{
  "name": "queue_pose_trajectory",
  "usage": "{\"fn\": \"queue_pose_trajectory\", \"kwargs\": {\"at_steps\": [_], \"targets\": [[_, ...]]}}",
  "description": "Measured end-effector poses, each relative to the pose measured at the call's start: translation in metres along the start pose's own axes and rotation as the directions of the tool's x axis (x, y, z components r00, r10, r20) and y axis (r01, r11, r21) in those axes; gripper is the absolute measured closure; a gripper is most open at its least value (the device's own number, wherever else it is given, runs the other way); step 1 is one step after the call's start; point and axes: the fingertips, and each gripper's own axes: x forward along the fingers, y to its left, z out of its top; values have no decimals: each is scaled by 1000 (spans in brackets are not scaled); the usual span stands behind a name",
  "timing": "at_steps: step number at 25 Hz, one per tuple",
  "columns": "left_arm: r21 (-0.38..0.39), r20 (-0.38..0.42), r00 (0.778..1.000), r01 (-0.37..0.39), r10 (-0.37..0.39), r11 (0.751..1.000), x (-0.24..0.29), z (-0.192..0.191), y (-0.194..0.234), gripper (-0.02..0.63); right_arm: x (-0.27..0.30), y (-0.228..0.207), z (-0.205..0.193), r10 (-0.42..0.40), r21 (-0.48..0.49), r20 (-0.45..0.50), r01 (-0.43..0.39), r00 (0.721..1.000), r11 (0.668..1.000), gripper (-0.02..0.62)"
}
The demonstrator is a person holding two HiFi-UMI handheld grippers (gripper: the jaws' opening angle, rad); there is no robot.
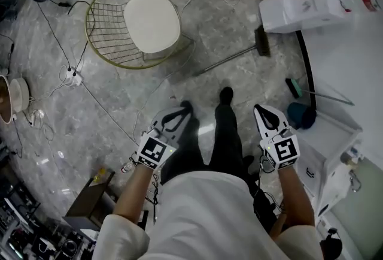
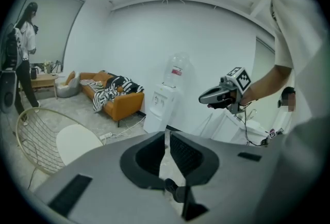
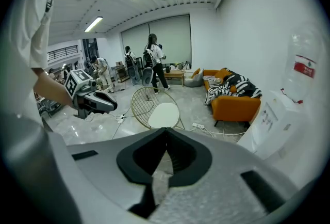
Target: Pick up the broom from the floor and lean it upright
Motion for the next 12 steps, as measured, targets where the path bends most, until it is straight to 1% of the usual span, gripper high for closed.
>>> {"fn": "queue_pose_trajectory", "kwargs": {"at_steps": [2, 7, 12], "targets": [[-4, -3, 1000, -11, 11, 1000, 9, -3, 0, 574, 9, -7, -1, 24, -17, 4, -24, 1000, 1000, 594], [-33, -7, 999, -47, 47, 998, 40, -11, -1, 574, 38, -35, -16, 80, -19, -9, -81, 997, 997, 594], [-33, -21, 996, -83, 82, 996, 84, -27, 13, 574, 84, -68, -44, 127, -21, -35, -128, 991, 992, 594]]}}
